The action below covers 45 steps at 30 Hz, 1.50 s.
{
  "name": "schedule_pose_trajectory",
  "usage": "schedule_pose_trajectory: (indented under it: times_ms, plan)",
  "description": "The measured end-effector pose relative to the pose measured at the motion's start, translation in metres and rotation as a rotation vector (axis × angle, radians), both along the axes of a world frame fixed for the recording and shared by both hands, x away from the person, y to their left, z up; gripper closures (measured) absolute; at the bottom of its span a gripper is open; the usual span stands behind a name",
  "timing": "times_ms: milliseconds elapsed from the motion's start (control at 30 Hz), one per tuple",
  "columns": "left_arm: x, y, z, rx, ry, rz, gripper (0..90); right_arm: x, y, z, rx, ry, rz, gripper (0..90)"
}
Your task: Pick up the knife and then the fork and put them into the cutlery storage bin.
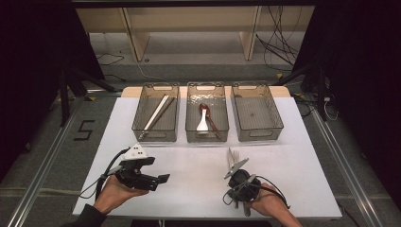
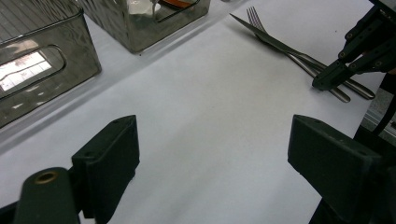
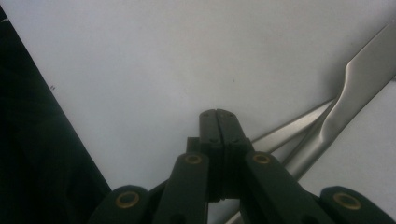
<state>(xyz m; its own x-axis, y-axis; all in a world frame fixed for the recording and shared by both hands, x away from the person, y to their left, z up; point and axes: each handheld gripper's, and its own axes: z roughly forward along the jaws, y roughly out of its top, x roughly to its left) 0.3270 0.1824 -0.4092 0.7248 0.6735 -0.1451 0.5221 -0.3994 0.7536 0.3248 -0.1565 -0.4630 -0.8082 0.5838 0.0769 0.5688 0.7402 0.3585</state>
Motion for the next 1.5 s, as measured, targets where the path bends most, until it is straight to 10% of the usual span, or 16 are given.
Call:
schedule_pose_trajectory:
  times_ms: [1167, 1333, 1500]
  plan:
    - [0.002, 0.004, 0.000, -0.006, -0.016, 0.024, 16.2, 0.022, -0.070, 0.012, -0.115, 0.006, -0.116, 90.0]
    - [0.002, 0.004, -0.001, -0.005, -0.015, 0.023, 16.1, 0.028, -0.079, 0.028, -0.049, -0.044, -0.129, 68.7]
    - [0.003, 0.004, -0.002, 0.002, -0.008, 0.018, 16.1, 0.039, -0.078, 0.027, -0.119, -0.048, -0.134, 51.4]
